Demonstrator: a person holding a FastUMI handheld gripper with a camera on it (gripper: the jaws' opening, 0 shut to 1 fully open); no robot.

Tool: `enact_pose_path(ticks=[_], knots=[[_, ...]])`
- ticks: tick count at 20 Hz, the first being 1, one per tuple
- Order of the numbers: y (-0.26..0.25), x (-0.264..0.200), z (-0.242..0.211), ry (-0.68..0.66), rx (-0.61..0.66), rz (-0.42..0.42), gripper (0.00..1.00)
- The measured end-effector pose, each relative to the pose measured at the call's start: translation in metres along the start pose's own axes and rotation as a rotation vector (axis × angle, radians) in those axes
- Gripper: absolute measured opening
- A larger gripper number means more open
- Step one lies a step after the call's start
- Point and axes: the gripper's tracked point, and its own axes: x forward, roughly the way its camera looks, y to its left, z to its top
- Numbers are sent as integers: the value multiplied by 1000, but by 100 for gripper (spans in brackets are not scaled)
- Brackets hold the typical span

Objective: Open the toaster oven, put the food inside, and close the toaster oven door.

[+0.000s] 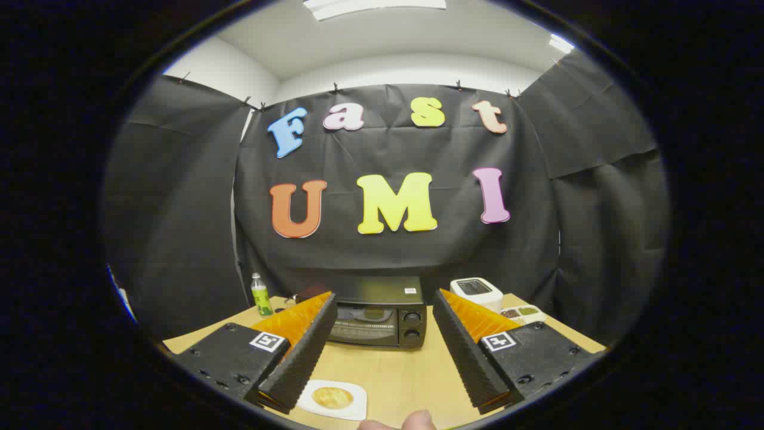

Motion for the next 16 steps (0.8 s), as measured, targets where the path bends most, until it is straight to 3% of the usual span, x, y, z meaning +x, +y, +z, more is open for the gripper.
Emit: enact_pose_path(ticks=[16], knots=[[10, 1, 1, 10, -23, 29, 100]])
